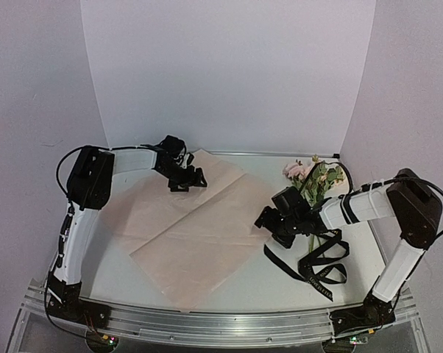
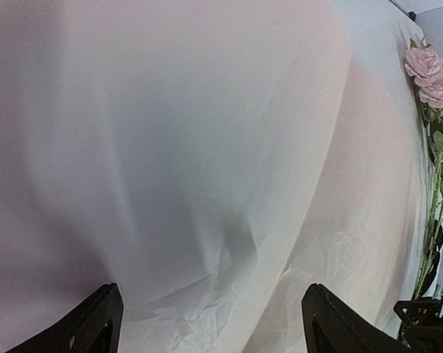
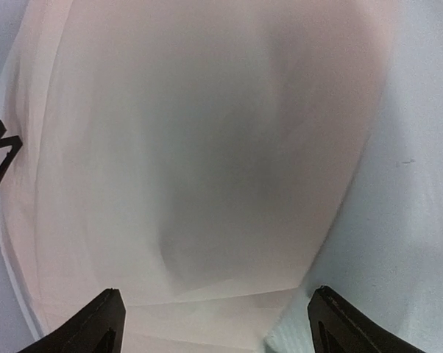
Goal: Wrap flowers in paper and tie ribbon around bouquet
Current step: Adjust the flattened wrapping paper at the center of the board.
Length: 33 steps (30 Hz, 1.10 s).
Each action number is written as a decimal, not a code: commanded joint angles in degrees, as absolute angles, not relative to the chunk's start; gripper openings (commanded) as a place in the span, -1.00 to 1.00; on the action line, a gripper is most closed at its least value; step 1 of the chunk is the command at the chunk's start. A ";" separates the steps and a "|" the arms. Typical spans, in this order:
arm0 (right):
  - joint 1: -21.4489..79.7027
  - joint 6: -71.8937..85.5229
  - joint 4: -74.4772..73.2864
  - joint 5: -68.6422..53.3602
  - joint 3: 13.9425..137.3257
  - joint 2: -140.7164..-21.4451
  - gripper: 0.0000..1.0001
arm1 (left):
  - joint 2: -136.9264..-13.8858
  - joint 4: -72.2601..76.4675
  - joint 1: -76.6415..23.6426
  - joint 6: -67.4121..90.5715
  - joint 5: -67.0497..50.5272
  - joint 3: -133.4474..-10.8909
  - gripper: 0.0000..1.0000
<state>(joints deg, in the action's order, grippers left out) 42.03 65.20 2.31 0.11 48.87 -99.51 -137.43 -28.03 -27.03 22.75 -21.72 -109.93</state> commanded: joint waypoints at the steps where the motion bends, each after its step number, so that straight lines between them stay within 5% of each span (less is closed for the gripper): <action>1: 40.90 60.90 -6.28 3.13 49.33 -96.23 0.79 | -138.25 -31.41 -23.96 24.05 -19.04 -110.08 0.75; 13: 41.23 50.22 -16.18 -2.61 60.45 -96.85 0.68 | -134.92 -31.98 -23.47 20.63 -22.58 -114.15 0.76; 18: 41.46 48.12 -16.93 -4.86 64.87 -100.58 0.48 | -126.23 -29.00 -24.07 24.56 -22.43 -105.75 0.72; 33: 41.46 43.43 -18.81 -8.46 76.84 -111.09 0.23 | -108.83 -18.51 -28.83 35.63 -21.87 -72.66 0.01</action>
